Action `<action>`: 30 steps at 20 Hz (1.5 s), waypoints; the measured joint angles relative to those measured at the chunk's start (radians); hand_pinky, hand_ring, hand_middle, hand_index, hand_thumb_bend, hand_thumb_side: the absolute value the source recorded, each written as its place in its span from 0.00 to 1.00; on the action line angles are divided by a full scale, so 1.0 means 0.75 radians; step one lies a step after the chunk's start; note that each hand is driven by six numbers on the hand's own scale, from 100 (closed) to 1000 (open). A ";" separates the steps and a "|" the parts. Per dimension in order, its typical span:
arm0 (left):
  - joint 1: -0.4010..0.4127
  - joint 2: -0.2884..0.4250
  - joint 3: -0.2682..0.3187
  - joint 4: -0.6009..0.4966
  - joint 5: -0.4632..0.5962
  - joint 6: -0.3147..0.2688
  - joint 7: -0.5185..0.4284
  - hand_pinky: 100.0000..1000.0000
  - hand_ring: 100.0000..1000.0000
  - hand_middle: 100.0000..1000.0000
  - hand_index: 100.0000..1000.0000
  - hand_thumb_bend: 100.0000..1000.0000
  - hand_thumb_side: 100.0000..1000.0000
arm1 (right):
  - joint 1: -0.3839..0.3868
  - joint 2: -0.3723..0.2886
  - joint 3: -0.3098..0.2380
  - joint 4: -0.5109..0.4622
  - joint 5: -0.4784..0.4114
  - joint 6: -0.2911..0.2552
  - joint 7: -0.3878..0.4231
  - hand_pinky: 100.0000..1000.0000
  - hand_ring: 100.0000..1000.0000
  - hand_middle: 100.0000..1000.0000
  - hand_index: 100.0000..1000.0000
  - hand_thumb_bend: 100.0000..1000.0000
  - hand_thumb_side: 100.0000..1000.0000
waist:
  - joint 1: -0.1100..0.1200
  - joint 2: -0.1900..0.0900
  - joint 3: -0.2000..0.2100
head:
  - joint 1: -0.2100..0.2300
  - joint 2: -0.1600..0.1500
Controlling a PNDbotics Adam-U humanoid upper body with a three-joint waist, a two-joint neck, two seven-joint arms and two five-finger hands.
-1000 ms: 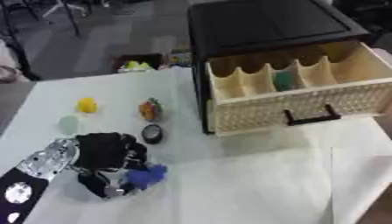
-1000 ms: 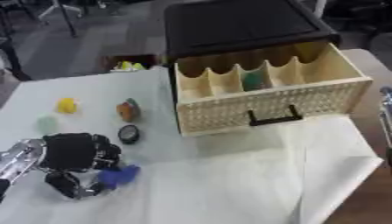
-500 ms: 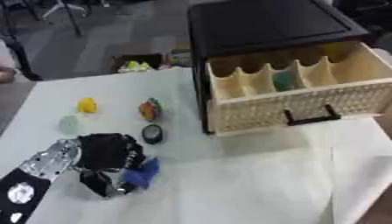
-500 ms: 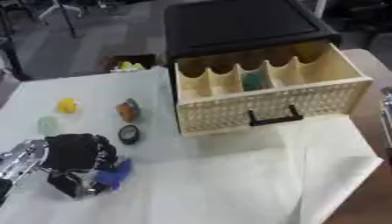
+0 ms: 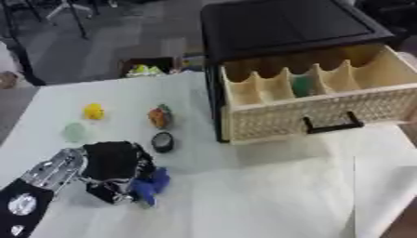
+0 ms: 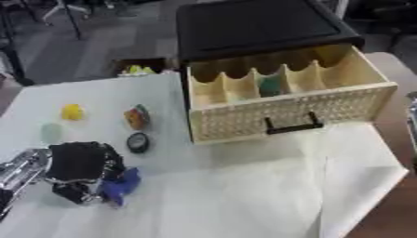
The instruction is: Pick up objects from table and place into drawer.
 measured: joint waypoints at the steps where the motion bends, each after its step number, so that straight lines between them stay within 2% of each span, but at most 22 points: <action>1: 0.001 0.000 0.000 -0.003 0.014 -0.001 -0.008 0.34 0.52 0.36 0.55 0.00 0.20 | 0.000 0.000 0.000 0.000 0.000 0.000 0.000 0.30 0.48 0.42 0.65 0.00 0.53 | 0.000 0.000 0.000 | 0.000 0.000; 7: 0.004 0.004 -0.012 -0.054 0.120 -0.002 -0.068 0.32 0.52 0.36 0.54 0.00 0.19 | -0.001 0.001 0.000 0.000 -0.002 0.000 -0.001 0.31 0.48 0.42 0.65 0.00 0.53 | -0.001 -0.004 0.005 | 0.000 0.000; 17: 0.031 0.054 -0.008 -0.171 0.342 -0.002 -0.200 0.28 0.49 0.31 0.47 0.00 0.17 | -0.003 0.003 0.000 0.000 -0.004 0.001 -0.013 0.32 0.49 0.42 0.65 0.00 0.52 | -0.005 -0.016 0.013 | -0.005 0.000; 24: 0.077 0.164 0.021 -0.329 0.537 -0.002 -0.279 0.27 0.49 0.30 0.45 0.00 0.17 | -0.001 0.003 -0.001 0.000 -0.004 0.003 -0.022 0.33 0.49 0.42 0.65 0.00 0.52 | -0.005 -0.031 0.024 | -0.016 0.002; 30: 0.113 0.245 0.072 -0.447 0.760 -0.002 -0.370 0.25 0.48 0.29 0.42 0.00 0.16 | 0.008 0.003 -0.001 0.000 -0.004 0.002 -0.027 0.33 0.49 0.43 0.65 0.00 0.51 | -0.008 -0.043 0.032 | -0.021 0.012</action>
